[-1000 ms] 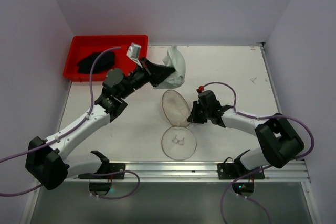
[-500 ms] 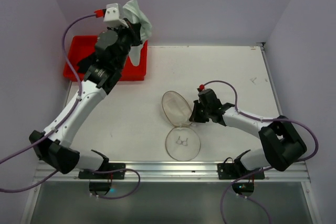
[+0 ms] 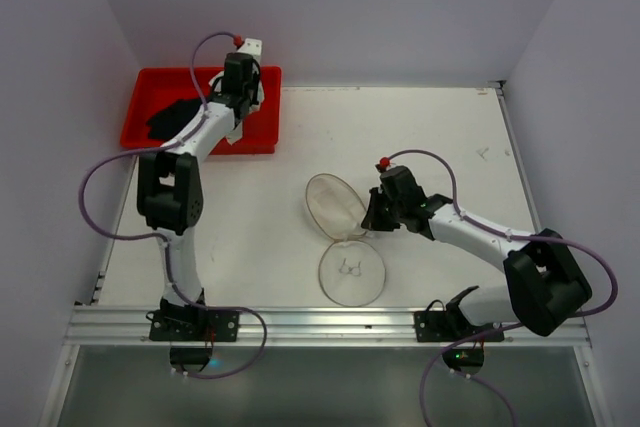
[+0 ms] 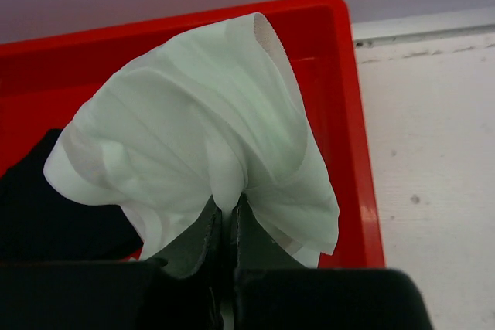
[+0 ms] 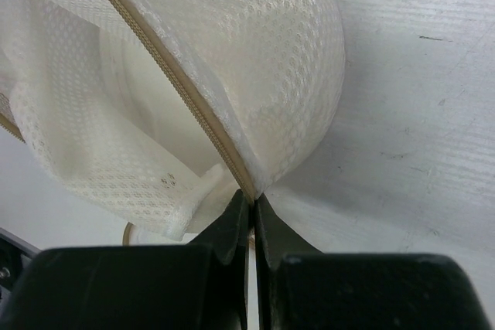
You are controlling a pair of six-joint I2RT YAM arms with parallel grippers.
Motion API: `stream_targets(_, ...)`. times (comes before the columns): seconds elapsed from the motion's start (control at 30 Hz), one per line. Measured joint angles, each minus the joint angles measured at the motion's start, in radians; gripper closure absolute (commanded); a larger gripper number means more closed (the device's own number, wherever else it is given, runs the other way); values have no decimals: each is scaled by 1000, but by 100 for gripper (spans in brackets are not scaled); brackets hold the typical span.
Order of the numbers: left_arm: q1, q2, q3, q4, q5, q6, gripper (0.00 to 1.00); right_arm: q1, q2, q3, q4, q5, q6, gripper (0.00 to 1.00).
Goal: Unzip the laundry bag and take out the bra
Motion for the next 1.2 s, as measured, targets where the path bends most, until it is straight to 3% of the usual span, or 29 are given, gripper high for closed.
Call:
stream_targets(0.13, 37, 173, 83, -2, 21, 48, 100, 0, 0, 4, -4, -8, -15, 100)
stream_targets(0.2, 48, 236, 114, -6, 40, 63, 94, 0, 1, 8, -9, -11, -22, 100)
stream_targets(0.3, 56, 304, 170, -15, 60, 77, 69, 0, 3, 14, -19, -21, -30, 100)
stream_targets(0.33, 56, 315, 186, -21, 66, 84, 46, 0, 7, 19, -23, -24, -32, 96)
stream_targets(0.43, 56, 328, 241, -54, 97, 86, 10, 0, 23, 37, -32, -26, -42, 84)
stream_targets(0.5, 53, 303, 249, -58, 125, 64, 3, 0, 32, 51, -40, -26, -50, 78)
stream_targets(0.53, 51, 279, 243, -64, 135, 56, 2, 0, 35, 58, -43, -26, -53, 73)
stream_targets(0.67, 22, 87, 124, -103, 188, 16, 2, 0, 35, 93, -55, -28, -66, 36)
stream_targets(0.8, -81, -179, -27, -144, 248, -20, 6, 0, 28, 127, -66, -26, -57, 19)
stream_targets(1.0, -338, -434, -299, -106, 308, -83, 16, 0, -100, 125, -99, -40, -16, 17)
stream_targets(1.2, -406, -315, -438, -119, 272, -140, 34, 25, -240, 24, -95, -145, 48, 17)
